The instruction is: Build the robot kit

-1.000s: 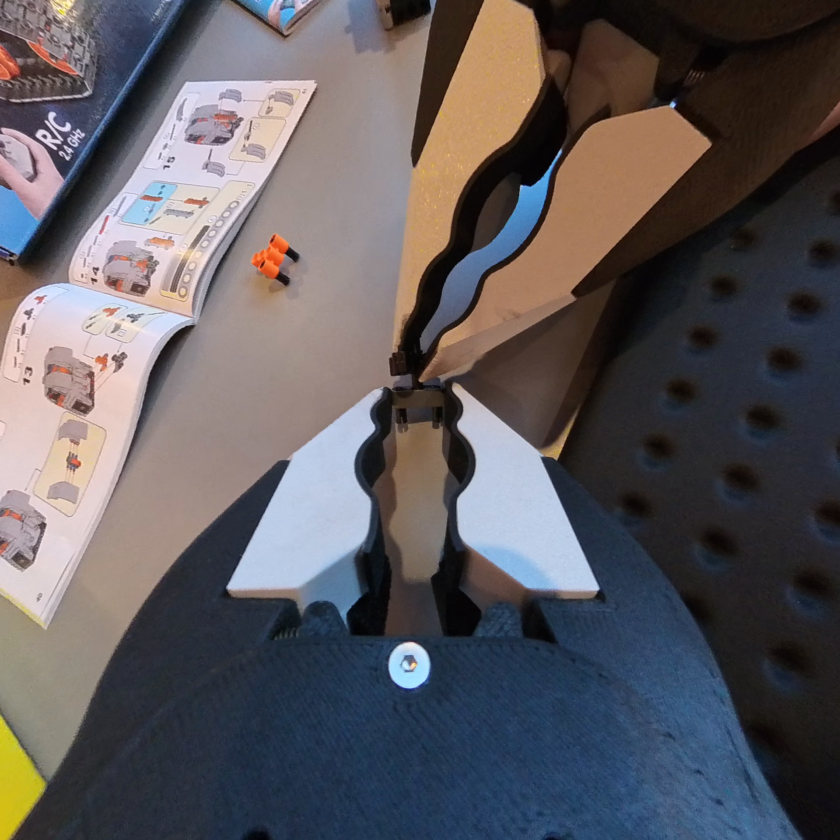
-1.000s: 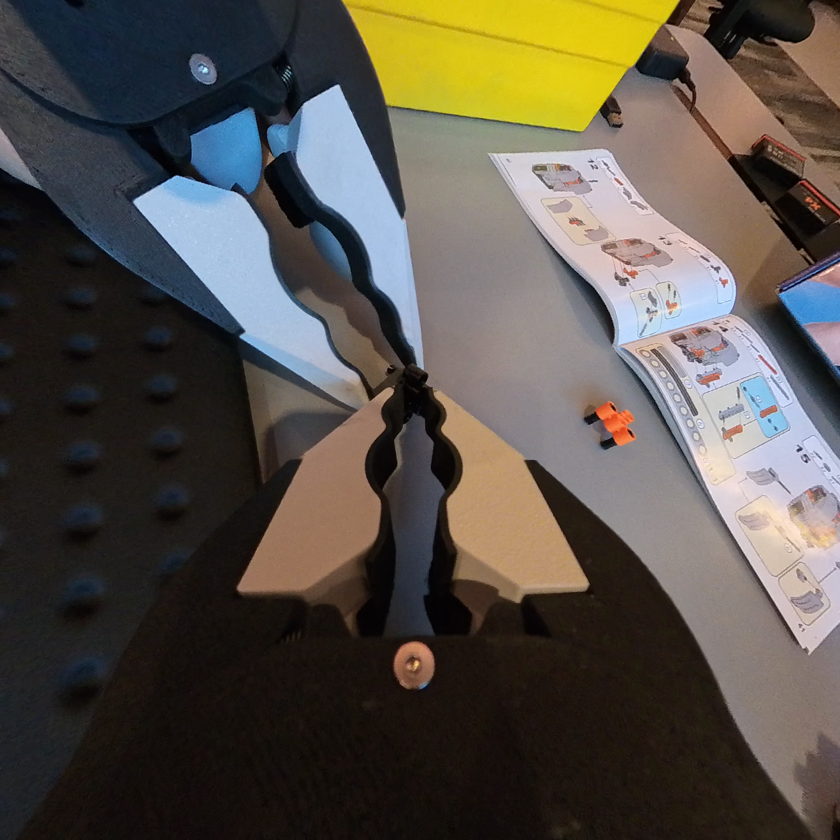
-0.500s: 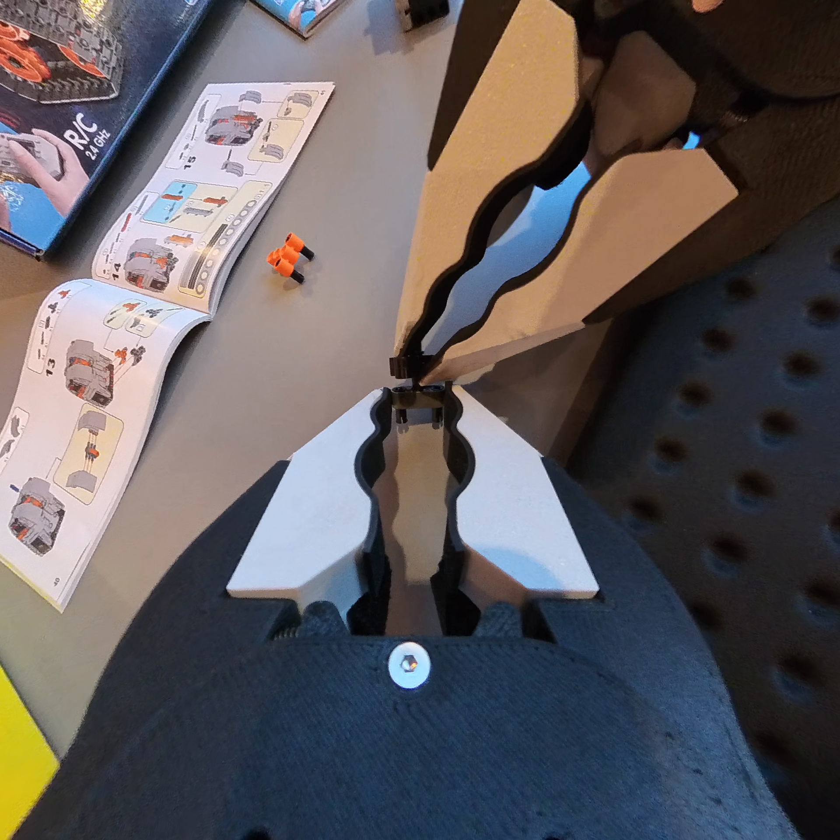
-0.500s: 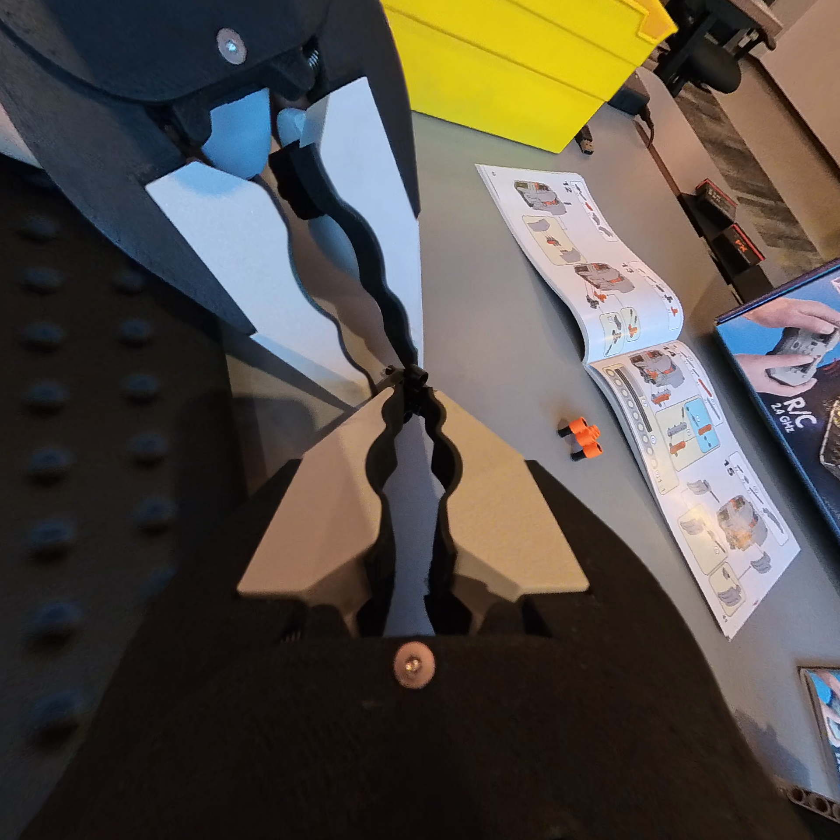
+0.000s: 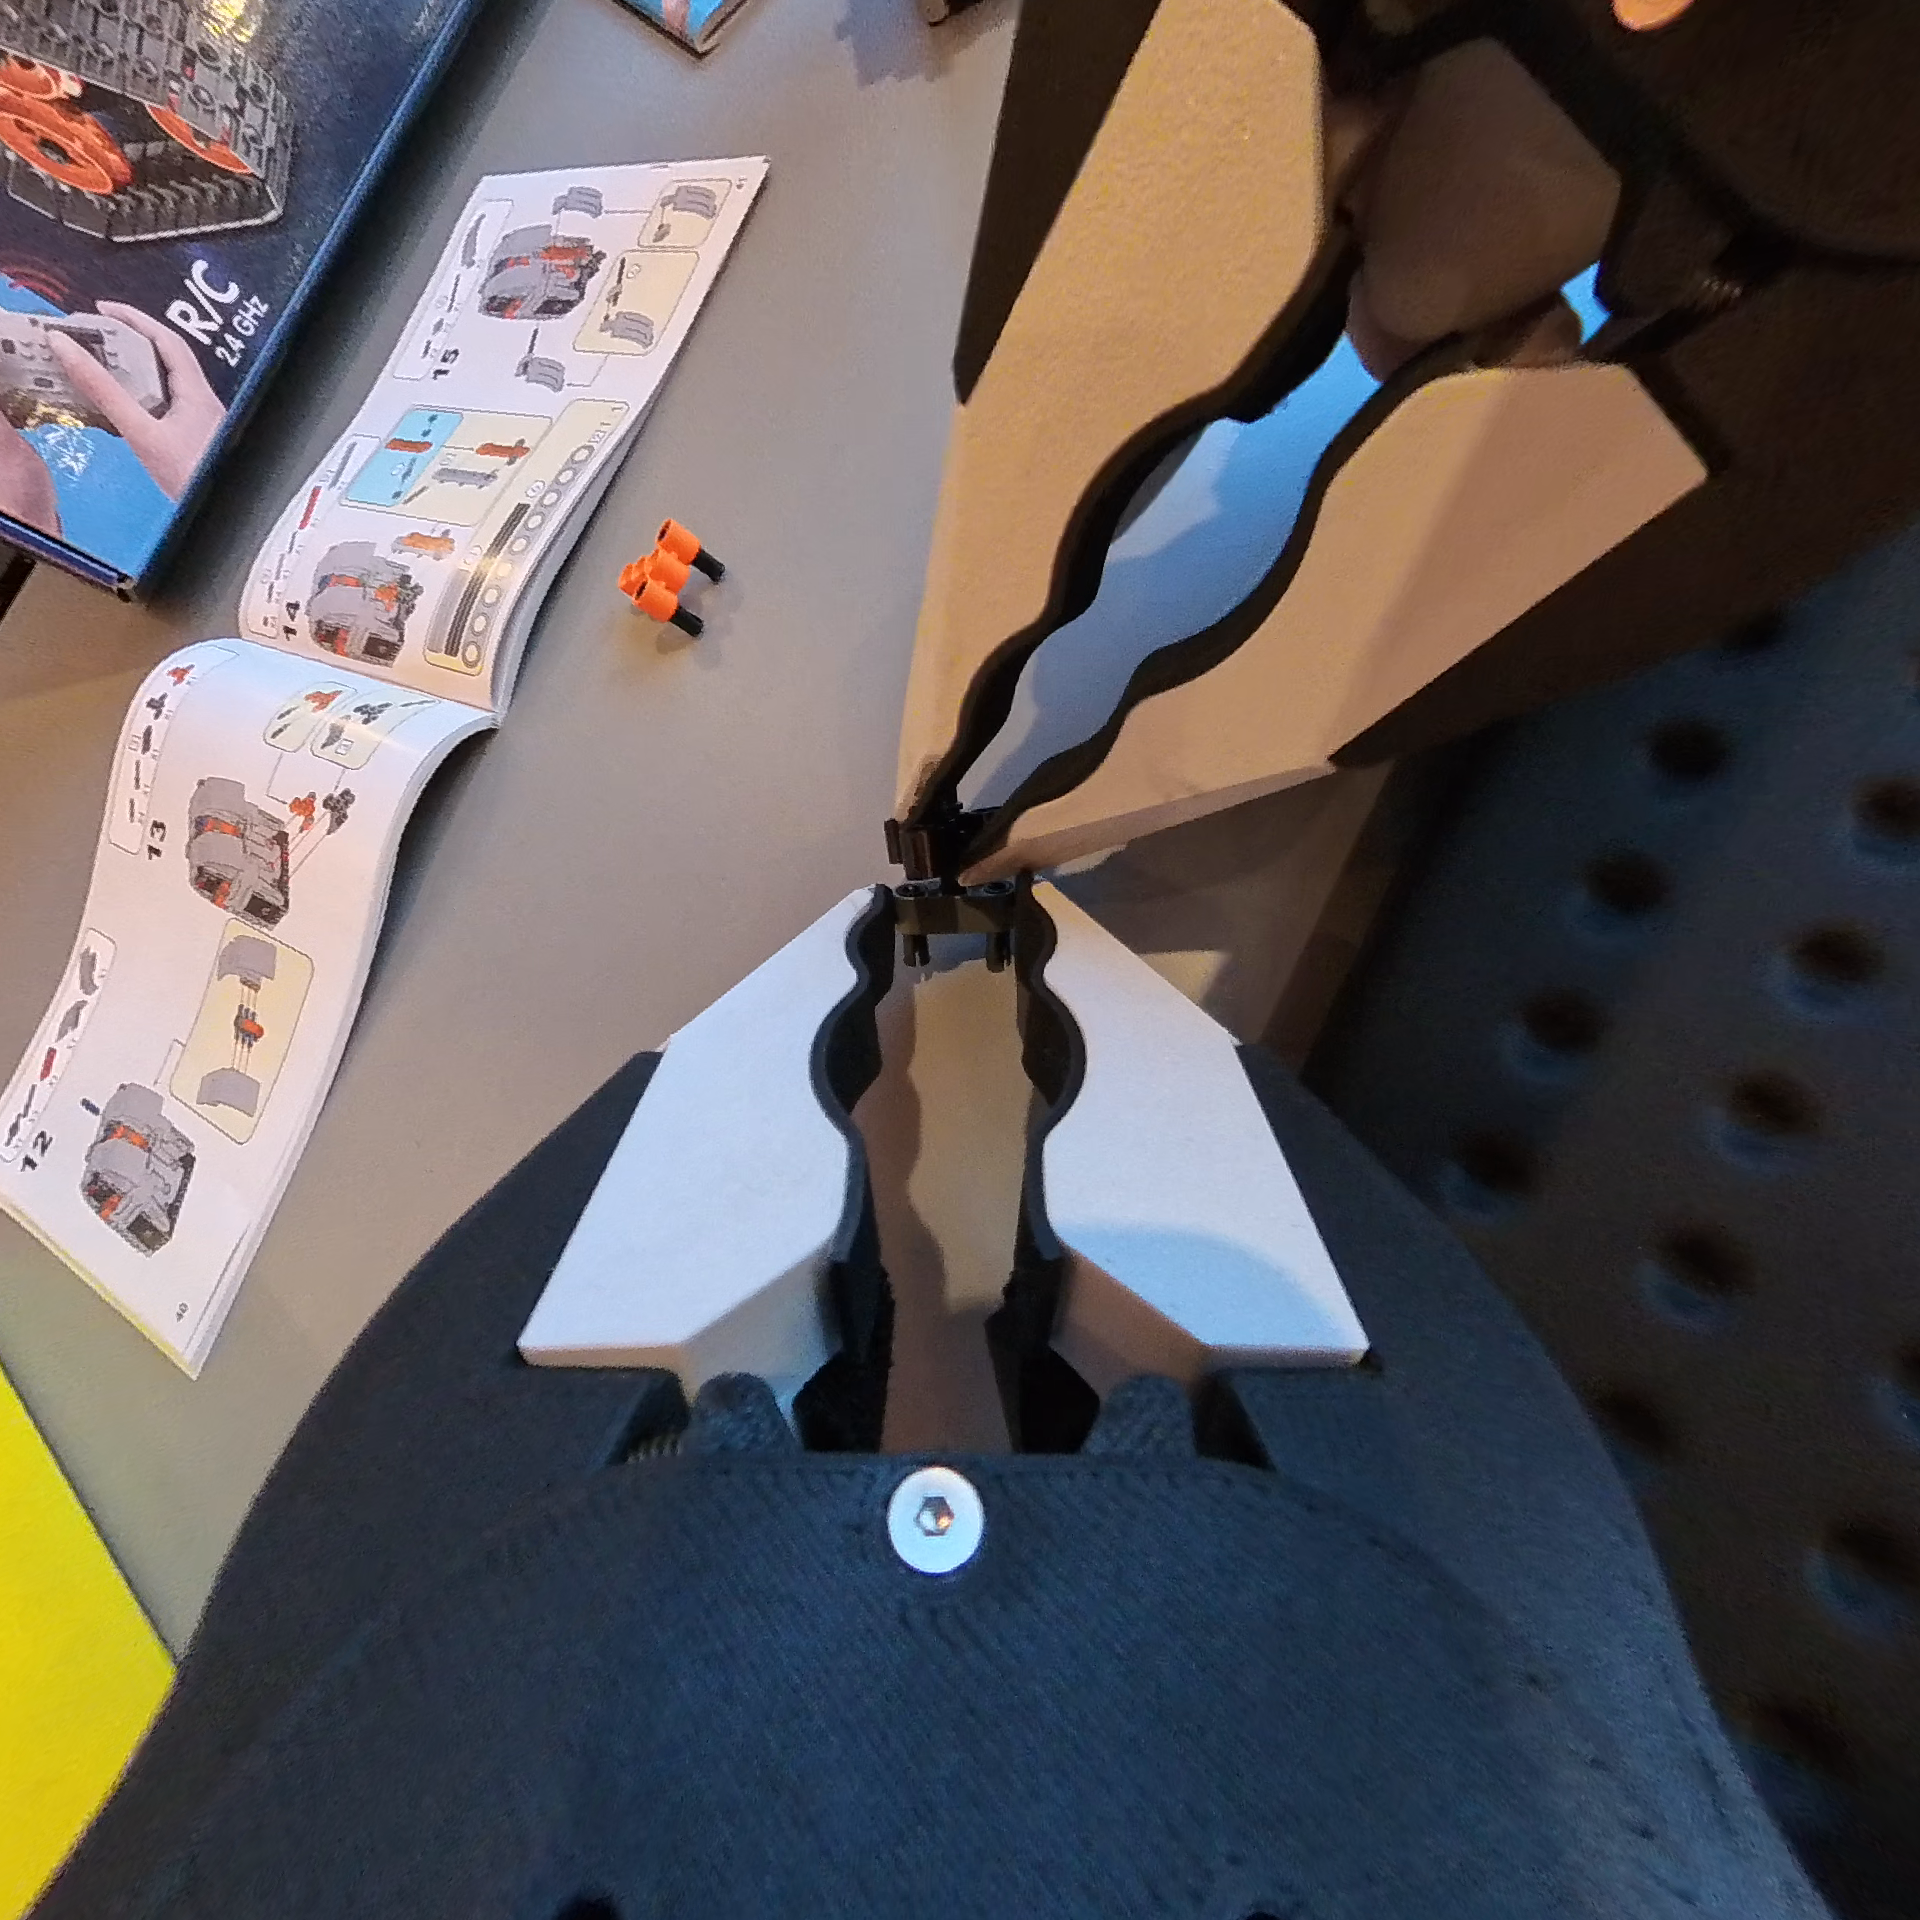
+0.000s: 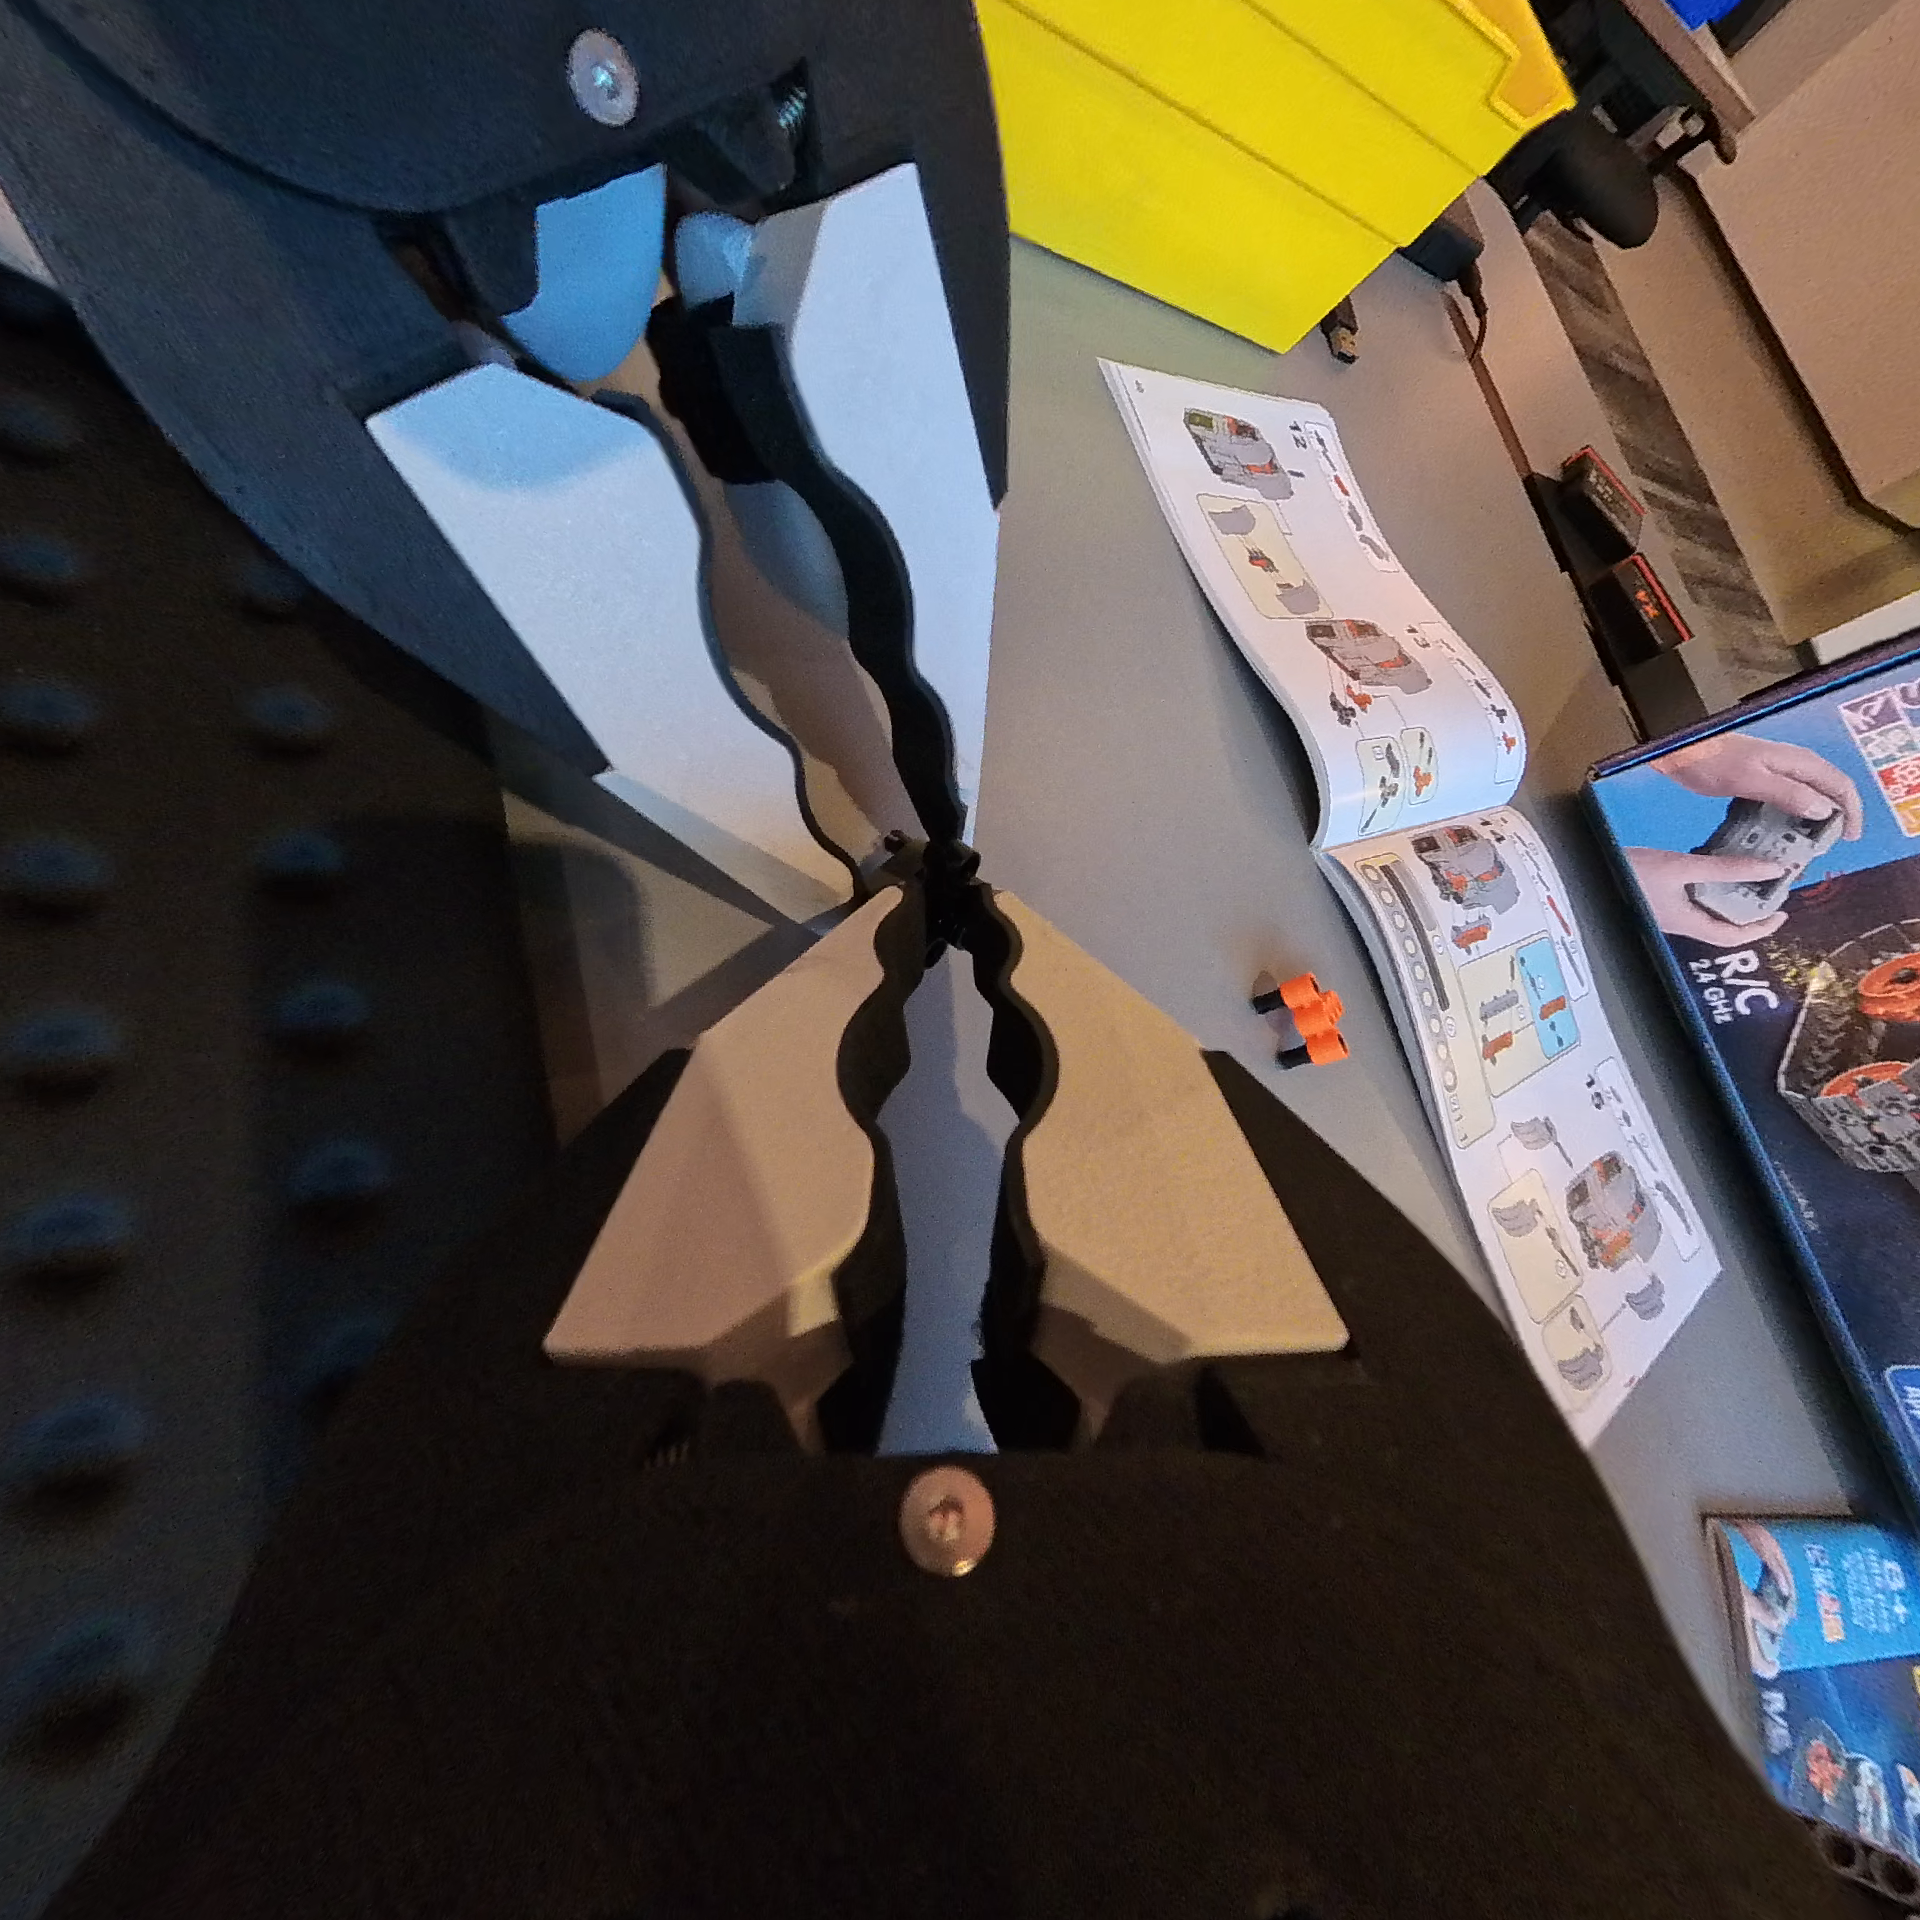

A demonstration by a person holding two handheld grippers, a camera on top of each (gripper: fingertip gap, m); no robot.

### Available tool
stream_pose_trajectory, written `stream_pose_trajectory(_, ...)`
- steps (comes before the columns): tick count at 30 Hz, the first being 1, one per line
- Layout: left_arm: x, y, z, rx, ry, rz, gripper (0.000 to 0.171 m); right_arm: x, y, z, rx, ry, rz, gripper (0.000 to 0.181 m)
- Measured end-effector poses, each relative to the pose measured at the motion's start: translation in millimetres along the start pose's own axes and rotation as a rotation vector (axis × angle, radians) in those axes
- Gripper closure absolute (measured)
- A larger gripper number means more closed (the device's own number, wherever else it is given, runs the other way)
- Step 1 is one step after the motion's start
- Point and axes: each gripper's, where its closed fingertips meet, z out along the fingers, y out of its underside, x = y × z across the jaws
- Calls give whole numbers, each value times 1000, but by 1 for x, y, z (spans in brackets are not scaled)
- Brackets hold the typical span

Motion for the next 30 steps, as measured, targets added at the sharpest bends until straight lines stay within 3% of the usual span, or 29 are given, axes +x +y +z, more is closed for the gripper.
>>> stream_pose_trajectory(1, 0, 0, 0, 0, -1, 4, 153, 0, 0, 0, 5, -13, 23, 175)
stream_pose_trajectory(10, 1, 0, 0, 5, -13, 30, 153, -2, -1, 2, 1, -68, 70, 175)
stream_pose_trajectory(21, -3, 0, 0, 17, 51, -90, 152, 3, 3, 4, 42, -168, 411, 175)
stream_pose_trajectory(30, -3, 1, 1, 8, 37, -69, 153, 1, 2, 4, 24, -104, 272, 175)
